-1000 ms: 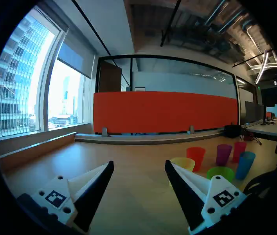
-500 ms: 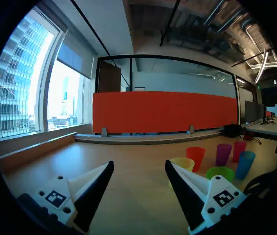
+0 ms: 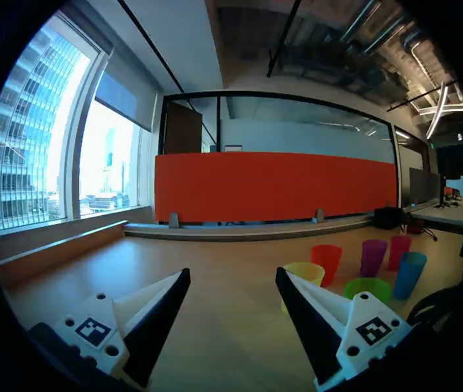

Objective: Pour water

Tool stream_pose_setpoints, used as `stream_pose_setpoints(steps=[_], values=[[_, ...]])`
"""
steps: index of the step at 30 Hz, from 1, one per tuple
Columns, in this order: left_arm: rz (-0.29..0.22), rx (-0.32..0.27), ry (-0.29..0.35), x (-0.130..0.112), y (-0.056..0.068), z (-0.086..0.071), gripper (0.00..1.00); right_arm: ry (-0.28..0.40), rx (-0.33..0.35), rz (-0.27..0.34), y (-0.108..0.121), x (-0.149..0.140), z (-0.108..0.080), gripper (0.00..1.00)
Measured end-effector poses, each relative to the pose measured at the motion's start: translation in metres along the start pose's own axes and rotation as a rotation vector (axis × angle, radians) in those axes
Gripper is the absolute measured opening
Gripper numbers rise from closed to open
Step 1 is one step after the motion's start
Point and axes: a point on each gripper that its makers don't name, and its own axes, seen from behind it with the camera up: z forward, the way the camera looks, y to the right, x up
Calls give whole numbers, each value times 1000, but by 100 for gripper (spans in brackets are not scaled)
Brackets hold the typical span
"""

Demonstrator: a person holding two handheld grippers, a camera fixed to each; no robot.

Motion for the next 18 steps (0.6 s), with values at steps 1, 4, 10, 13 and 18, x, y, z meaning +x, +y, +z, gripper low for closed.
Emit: stream_pose_setpoints(steps=[1,4,10,13,18], values=[[0,0,0,0,0,0,97,2,-1,-2,1,0,1,99],[0,0,0,0,0,0,97,7,-3,-6,3,-4,3,99],[0,0,0,0,0,0,97,-4,4,-14,3,-23,12,99],[0,0,0,0,0,0,97,-11,-2,-15,4,-33,17,99],[0,0,0,0,0,0,97,-5,-12,-23,5,-46,24,99]])
